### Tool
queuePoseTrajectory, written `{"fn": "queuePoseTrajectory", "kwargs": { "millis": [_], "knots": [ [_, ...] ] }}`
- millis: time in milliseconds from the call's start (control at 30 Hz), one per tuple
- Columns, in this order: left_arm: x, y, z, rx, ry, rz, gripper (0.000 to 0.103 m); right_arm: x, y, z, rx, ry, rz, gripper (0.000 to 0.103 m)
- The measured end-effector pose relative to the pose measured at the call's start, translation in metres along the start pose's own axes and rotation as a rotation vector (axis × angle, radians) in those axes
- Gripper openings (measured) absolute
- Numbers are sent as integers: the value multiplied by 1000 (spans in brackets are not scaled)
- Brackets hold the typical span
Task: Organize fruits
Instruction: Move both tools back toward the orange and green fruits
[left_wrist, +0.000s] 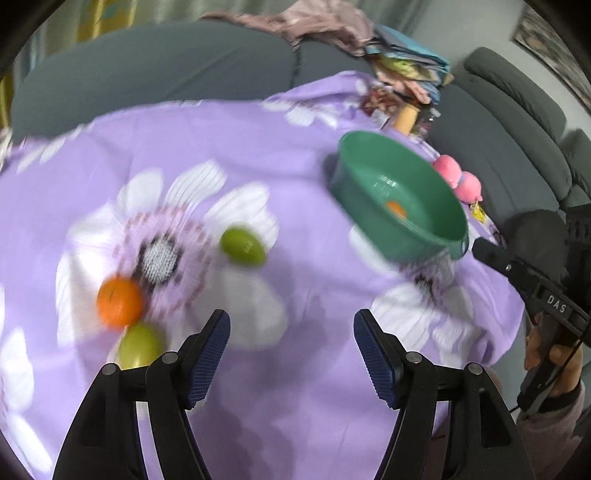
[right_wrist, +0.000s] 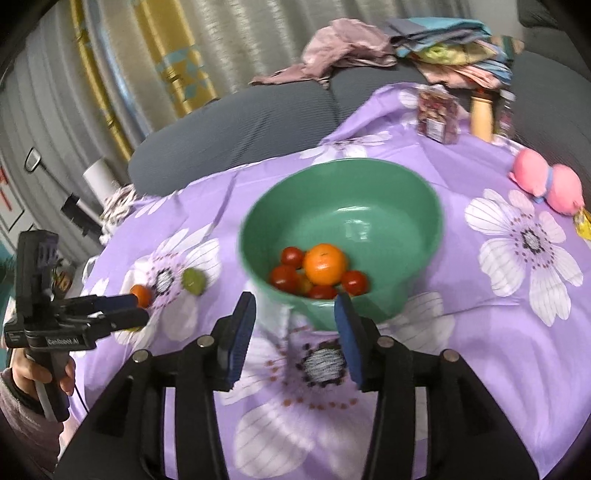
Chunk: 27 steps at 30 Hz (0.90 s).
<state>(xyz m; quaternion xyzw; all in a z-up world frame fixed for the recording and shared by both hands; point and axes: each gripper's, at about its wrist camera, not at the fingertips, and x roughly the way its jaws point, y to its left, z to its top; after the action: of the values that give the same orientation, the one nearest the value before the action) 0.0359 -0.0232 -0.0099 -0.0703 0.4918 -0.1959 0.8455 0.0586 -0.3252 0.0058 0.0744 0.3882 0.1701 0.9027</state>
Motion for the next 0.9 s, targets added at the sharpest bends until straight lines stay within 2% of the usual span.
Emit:
{"fn": "queuePoseTrajectory", "kwargs": {
  "millis": [267,300,367,467,667,767,900],
  "knots": [
    [-16,23,-28,-55,19,38,70,17,51,-15,-103,79,84,50],
    [-17,24,-30,-60,19,47,72,20,57,-17,-116,91,91,52],
    [-18,26,-34,-64,18,54,84,25,70,-22,-142,113,103,53],
    [-19,27,-38,-63,18,44,84,30,85,-26,-174,138,121,56],
    [-18,28,-43,-55,31,48,84,35,100,-29,-203,160,131,65],
    [-20,27,-44,-44,32,57,84,37,104,-31,-208,171,129,66],
    [-27,29,-45,-34,20,68,93,40,108,-32,-194,176,130,71]
  ]
}}
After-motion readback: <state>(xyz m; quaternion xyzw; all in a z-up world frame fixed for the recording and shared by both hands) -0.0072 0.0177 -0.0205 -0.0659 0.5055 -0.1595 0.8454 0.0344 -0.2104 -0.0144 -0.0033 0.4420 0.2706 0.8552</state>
